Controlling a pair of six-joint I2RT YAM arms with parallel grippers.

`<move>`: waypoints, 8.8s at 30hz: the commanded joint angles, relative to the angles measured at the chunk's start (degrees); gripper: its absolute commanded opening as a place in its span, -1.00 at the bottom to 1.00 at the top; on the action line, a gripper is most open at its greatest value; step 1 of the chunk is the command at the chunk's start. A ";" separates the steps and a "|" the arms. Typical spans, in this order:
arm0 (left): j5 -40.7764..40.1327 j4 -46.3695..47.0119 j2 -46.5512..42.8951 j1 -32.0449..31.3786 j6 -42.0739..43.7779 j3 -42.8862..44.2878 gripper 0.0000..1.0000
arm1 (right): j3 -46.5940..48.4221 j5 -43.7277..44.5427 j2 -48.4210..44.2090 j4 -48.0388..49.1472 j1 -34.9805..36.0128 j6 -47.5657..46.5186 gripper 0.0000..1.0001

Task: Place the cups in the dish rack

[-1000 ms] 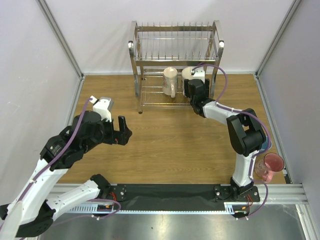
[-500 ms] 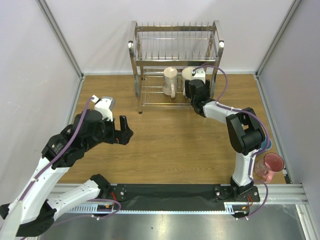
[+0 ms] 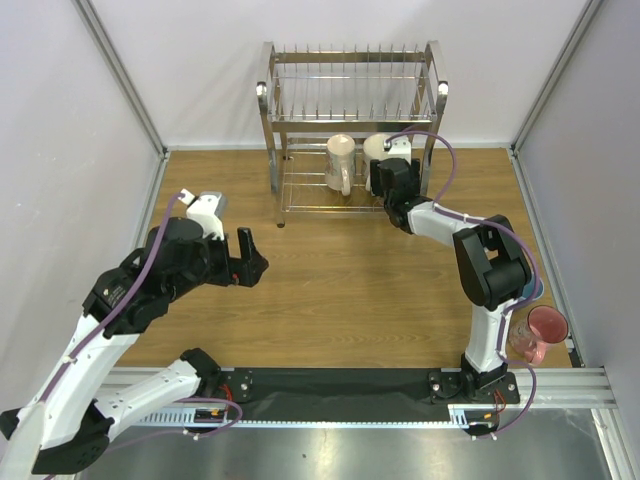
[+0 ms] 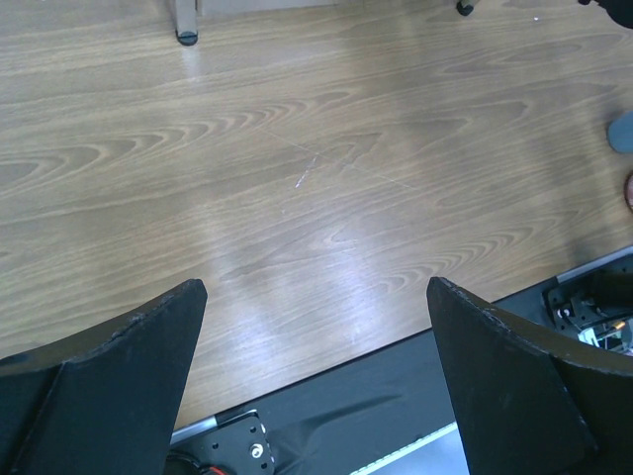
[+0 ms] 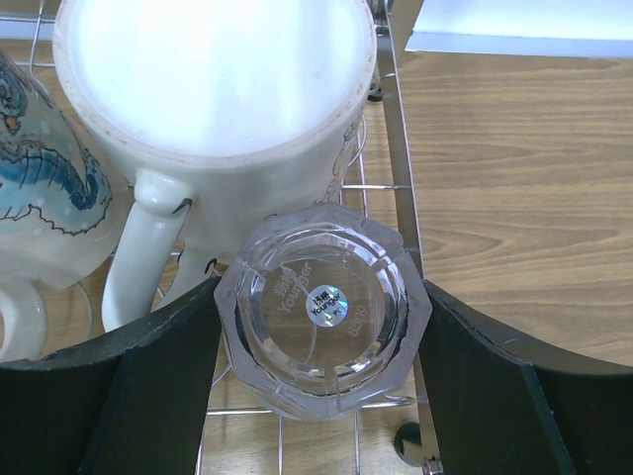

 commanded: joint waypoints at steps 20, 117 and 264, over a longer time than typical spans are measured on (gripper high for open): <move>2.71 4.59 -2.60 0.53 -6.98 -1.98 0.99 | 2.11 -2.17 -4.76 -5.33 0.21 2.48 0.99; 19.50 23.45 1.71 2.38 -14.85 -4.69 0.99 | -7.75 -25.08 -36.92 -61.07 -33.65 36.31 -1.00; -19.44 81.05 54.09 0.36 18.42 -3.91 -1.00 | 12.40 -71.07 -43.61 -84.26 -30.47 32.72 1.00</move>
